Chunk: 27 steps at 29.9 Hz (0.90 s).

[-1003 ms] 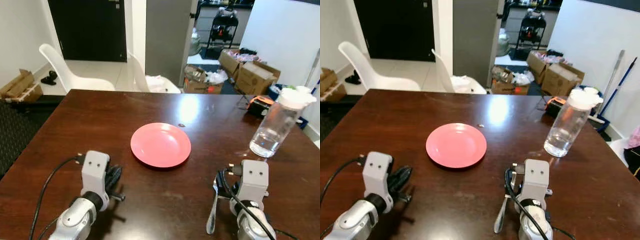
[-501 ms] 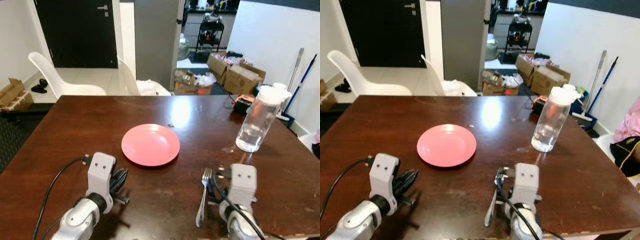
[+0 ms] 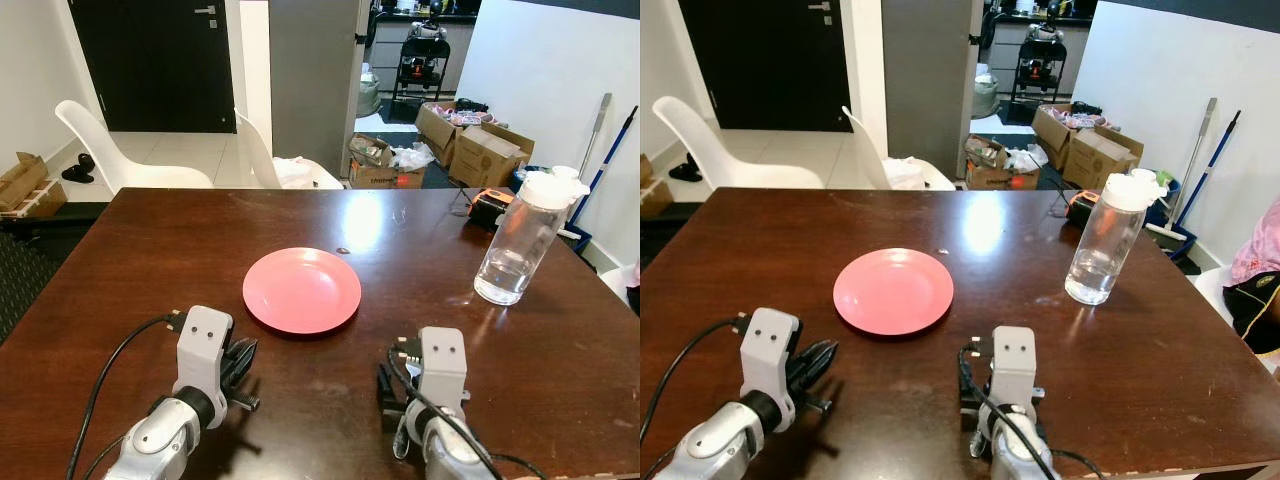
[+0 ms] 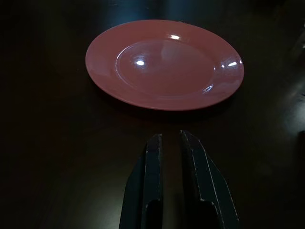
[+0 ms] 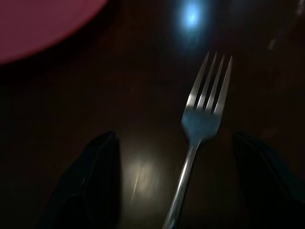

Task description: Setting the table

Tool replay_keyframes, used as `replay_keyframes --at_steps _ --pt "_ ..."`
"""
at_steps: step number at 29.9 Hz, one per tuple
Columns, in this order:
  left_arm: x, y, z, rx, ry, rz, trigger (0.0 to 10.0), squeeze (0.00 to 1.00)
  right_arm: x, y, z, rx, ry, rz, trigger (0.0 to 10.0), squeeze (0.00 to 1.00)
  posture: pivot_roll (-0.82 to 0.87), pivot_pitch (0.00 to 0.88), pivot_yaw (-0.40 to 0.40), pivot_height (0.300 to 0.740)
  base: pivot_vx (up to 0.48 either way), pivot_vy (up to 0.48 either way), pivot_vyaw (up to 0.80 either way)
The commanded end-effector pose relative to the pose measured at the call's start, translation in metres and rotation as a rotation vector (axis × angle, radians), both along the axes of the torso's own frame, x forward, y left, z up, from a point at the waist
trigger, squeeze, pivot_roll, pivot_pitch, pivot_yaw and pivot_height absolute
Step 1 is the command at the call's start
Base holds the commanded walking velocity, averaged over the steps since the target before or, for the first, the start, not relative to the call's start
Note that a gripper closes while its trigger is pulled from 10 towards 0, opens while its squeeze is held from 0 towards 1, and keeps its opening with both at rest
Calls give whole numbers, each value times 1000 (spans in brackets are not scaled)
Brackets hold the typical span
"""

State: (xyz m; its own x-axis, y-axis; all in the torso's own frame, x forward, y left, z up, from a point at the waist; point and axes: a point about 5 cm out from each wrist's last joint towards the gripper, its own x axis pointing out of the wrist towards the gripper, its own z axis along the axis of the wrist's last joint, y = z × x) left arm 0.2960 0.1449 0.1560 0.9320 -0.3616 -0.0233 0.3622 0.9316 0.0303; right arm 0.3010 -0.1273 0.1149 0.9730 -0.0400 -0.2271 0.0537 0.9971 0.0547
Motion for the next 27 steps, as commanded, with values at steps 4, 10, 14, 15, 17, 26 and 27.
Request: replay_keyframes --at_steps 4,10,14,15,17,26,27 --pt "-2 0 -4 18 19 -5 10000 0 -5 3 -22 37 105 -21 5608 0 55 135 66 740 0 0 0" --pt "-2 2 -3 21 14 6 10000 0 -7 -5 -39 136 196 -78 0 0 61 129 57 740 0 0 0" --pt "-2 1 -3 20 14 8 10000 0 -7 -9 -41 164 205 -106 0 0 61 125 55 740 0 0 0" --pt "-2 1 -3 19 14 9 10000 0 -7 -11 -41 182 206 -119 0 0 62 125 55 740 0 0 0" --pt "-2 1 -3 19 14 9 10000 0 -6 -13 -41 192 204 -126 0 0 62 125 55 740 0 0 0" --pt "-1 0 -3 19 10 8 10000 0 -2 -14 -34 250 152 -120 0 0 55 121 56 740 0 0 0" --pt "-1 0 -3 19 10 8 10000 0 -2 -14 -34 250 152 -120 0 0 55 121 56 740 0 0 0"
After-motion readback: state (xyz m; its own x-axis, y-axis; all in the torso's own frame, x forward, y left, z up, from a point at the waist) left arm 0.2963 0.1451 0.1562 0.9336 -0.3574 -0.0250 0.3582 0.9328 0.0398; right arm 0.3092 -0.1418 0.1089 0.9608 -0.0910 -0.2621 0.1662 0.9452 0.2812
